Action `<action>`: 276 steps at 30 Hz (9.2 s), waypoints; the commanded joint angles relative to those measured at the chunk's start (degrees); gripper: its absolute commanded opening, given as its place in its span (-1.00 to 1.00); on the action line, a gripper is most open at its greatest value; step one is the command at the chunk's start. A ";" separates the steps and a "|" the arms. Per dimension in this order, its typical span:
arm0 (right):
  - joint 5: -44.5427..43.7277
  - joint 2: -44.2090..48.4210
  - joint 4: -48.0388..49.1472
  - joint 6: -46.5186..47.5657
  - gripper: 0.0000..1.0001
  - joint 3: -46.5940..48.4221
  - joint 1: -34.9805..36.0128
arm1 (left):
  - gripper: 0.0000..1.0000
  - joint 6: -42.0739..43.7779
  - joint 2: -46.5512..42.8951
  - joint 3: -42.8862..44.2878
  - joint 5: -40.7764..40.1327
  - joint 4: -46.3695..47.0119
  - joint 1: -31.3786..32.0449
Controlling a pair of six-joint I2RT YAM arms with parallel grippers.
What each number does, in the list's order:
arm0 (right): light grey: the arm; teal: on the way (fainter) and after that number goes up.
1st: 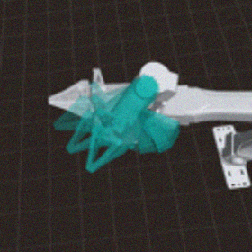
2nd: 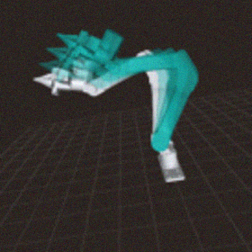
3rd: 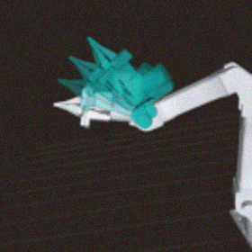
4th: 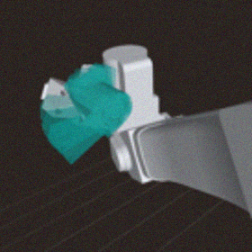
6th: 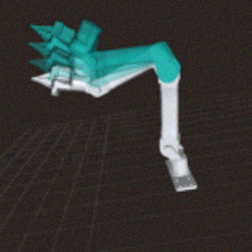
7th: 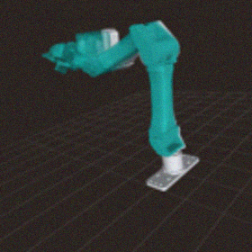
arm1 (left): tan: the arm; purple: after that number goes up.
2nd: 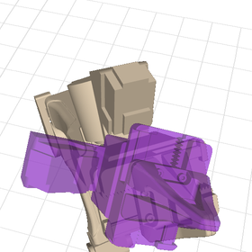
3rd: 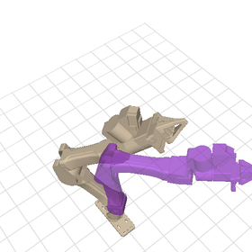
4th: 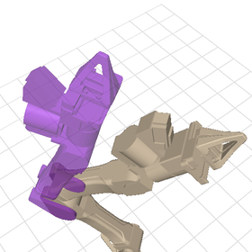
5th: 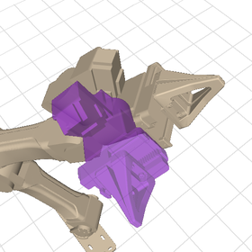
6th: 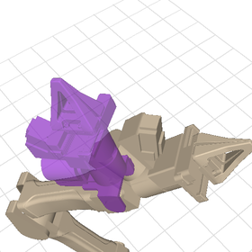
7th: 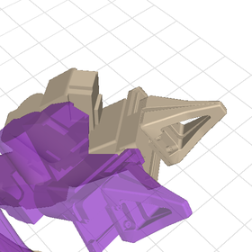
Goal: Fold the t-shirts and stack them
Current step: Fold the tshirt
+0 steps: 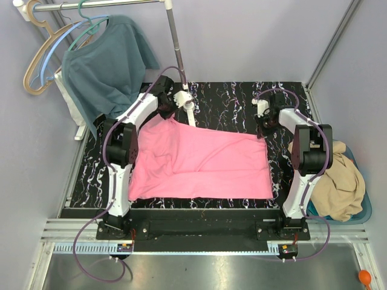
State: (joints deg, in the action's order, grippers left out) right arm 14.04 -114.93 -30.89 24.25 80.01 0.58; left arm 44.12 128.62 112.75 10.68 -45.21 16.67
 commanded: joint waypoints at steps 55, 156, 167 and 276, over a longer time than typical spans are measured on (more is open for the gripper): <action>0.11 25.54 -8.74 9.32 -1.00 -20.85 1.44 | -0.88 -13.62 -35.28 -44.98 -25.18 2.59 16.56; -5.16 38.12 -8.83 10.55 0.01 -39.05 4.87 | -0.18 -17.84 -40.29 -64.14 -29.57 4.17 22.80; -5.25 44.27 -15.33 10.20 0.02 -30.54 4.87 | -0.18 -17.58 -43.88 -64.85 -30.19 4.61 22.80; -5.87 31.09 -1.45 8.89 -0.06 -32.55 4.96 | -1.00 -14.41 -57.86 -62.65 -21.66 10.41 9.79</action>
State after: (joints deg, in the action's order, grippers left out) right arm 9.47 -85.69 -33.61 32.82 47.83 4.99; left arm 29.58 75.33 50.81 -6.00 -34.87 26.63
